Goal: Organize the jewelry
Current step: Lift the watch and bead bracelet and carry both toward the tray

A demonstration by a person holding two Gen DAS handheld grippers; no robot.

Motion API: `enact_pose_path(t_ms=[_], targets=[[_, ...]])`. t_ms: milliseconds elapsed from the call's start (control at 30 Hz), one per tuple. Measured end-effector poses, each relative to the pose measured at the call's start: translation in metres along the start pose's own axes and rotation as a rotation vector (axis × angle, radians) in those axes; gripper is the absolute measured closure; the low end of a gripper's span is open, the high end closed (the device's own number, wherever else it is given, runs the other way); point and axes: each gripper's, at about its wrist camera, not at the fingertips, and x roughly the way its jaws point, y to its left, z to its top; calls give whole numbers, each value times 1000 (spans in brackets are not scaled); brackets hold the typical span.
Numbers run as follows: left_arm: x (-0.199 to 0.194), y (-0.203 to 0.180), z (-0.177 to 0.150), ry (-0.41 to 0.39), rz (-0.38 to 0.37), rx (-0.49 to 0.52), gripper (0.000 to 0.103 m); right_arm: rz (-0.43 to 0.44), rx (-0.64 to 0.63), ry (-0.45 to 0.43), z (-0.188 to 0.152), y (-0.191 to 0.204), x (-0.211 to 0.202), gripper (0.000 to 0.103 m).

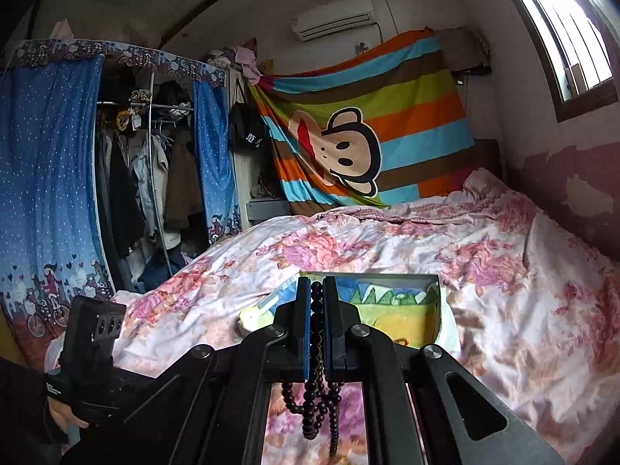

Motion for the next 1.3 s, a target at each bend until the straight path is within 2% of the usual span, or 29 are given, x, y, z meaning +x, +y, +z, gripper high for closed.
enact_pose_path(t_ms=[300,500,700,867,1067,1167,1233,1267,1300], targets=[[24,10,82,-114,61,-14,98,-34,17,-68,35,-31,52,98],[71,13,116,-126,109,-10,98,-81,65,-37,29,-67,99,98],[129,32,119,-63,154,-76,98,-69,167,36,3,-110,141,98],[150,42,115,-26,185,-112,98,-21,250,154,-27,-134,171,98],[159,45,118,8,214,-138,97,-27,311,302,-59,-151,198,97],[158,41,120,25,227,-130,92,-35,302,337,-66,-152,203,97],[153,38,121,22,232,-120,78,-44,283,354,-67,-151,203,94],[151,37,122,18,234,-120,74,-51,273,359,-66,-149,201,86],[148,36,123,12,233,-123,66,-55,267,358,-65,-147,197,80]])
